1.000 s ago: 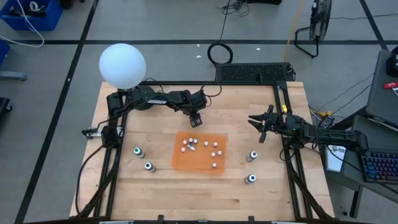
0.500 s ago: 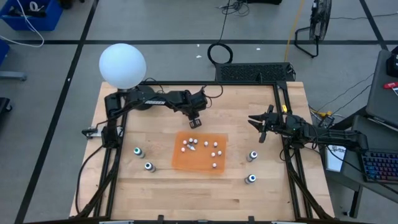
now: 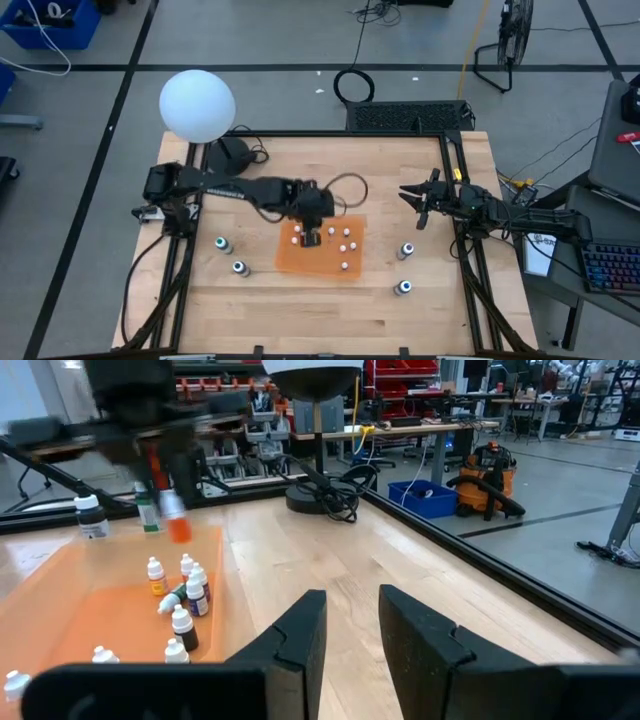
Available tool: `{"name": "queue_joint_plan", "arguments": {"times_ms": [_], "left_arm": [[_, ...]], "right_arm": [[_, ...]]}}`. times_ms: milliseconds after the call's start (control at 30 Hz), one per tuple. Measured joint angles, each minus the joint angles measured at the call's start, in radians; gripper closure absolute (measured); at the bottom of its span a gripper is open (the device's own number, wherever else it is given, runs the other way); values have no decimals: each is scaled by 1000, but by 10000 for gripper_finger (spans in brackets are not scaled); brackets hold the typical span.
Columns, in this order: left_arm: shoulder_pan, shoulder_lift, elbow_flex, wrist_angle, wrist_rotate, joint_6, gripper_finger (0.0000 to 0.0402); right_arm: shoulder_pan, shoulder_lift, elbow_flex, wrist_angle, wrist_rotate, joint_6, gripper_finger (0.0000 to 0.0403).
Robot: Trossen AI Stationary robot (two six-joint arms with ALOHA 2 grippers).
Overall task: Pick & Place food coloring
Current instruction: Put the orange food coloring bottle into the orange bin
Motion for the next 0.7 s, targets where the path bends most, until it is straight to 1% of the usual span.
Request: {"name": "queue_joint_plan", "arguments": {"times_ms": [167,400,500,700], "left_arm": [[-63,37,-25,-4,-6,-55,347],[-75,102,-39,53,-4,-97,347],[-74,128,-40,77,39,-91,347],[-72,163,-40,93,78,-89,347]], "right_arm": [[0,0,0,-1,0,0,319],[0,0,1,2,0,0,319],[0,0,1,1,0,0,319],[0,1,1,5,0,0,319]]}}
